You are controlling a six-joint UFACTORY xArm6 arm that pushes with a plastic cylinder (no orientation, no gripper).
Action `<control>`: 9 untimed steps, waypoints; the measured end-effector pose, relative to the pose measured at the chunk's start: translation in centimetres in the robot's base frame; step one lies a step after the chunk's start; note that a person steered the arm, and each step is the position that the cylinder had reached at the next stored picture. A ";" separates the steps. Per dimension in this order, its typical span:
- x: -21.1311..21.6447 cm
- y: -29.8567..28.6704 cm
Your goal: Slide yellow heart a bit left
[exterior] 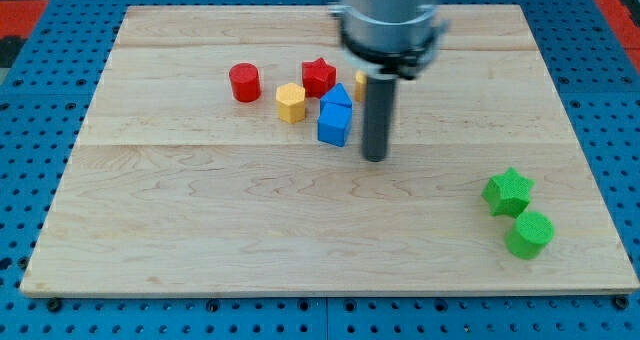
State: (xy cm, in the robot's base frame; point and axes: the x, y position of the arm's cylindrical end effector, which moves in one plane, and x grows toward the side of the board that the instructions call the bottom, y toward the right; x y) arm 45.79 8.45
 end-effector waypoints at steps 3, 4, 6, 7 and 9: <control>-2.3 -8.2; -1.8 -9.5; -2.0 -14.7; -4.7 -9.1; -5.9 -2.9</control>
State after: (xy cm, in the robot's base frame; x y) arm 39.89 5.54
